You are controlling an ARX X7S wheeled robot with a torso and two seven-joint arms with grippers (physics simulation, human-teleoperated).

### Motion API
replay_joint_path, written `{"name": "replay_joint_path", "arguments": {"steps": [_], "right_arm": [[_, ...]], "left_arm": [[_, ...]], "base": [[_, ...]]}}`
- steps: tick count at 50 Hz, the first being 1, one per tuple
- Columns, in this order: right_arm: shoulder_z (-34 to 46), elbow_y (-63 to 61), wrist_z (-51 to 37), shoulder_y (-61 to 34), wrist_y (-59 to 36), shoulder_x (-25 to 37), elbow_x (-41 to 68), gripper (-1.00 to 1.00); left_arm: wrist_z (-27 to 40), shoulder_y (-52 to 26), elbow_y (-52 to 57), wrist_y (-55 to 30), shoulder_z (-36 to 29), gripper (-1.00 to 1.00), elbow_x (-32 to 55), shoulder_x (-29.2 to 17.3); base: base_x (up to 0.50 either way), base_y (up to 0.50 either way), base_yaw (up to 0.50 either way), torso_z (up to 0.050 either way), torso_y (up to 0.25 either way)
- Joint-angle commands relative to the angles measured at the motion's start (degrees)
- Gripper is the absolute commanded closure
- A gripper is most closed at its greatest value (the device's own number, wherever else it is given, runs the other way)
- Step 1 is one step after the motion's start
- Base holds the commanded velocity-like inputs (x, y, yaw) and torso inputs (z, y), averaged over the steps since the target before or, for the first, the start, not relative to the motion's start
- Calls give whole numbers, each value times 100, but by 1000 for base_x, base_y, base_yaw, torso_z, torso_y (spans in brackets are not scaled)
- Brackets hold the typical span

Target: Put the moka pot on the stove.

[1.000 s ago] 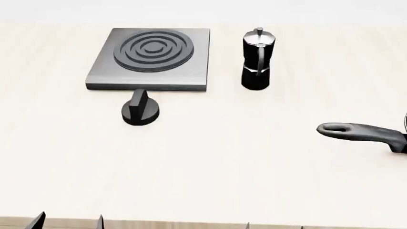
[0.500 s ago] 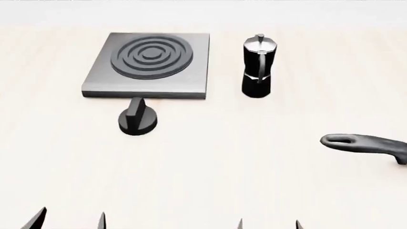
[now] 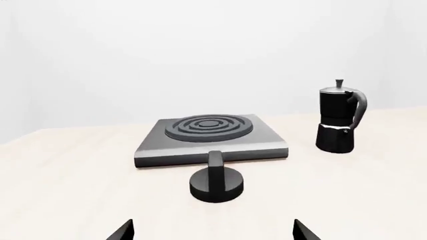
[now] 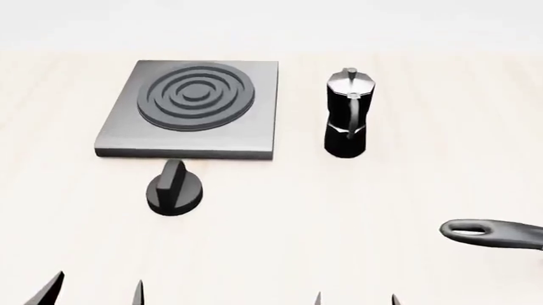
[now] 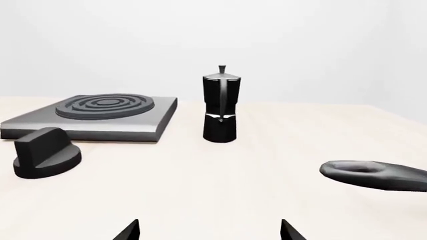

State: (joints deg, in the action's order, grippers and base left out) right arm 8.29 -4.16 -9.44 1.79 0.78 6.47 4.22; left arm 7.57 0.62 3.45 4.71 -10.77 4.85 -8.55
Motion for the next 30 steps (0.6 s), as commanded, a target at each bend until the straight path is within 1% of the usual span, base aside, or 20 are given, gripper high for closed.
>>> {"name": "replay_joint_path", "arguments": {"steps": [1, 13, 30], "right_arm": [[69, 113, -61, -35, 56, 39, 80, -100], [147, 173, -128, -28, 140, 58, 143, -100], [212, 250, -203, -97, 142, 127, 236, -100]], "left_arm": [[38, 9, 55, 16, -55, -100, 36, -53], [39, 46, 200, 7, -126, -100, 90, -118], [75, 18, 95, 94, -195, -100, 135, -162]], "base": [[254, 0, 0, 0, 0], [253, 0, 0, 0, 0], [252, 0, 0, 0, 0]]}}
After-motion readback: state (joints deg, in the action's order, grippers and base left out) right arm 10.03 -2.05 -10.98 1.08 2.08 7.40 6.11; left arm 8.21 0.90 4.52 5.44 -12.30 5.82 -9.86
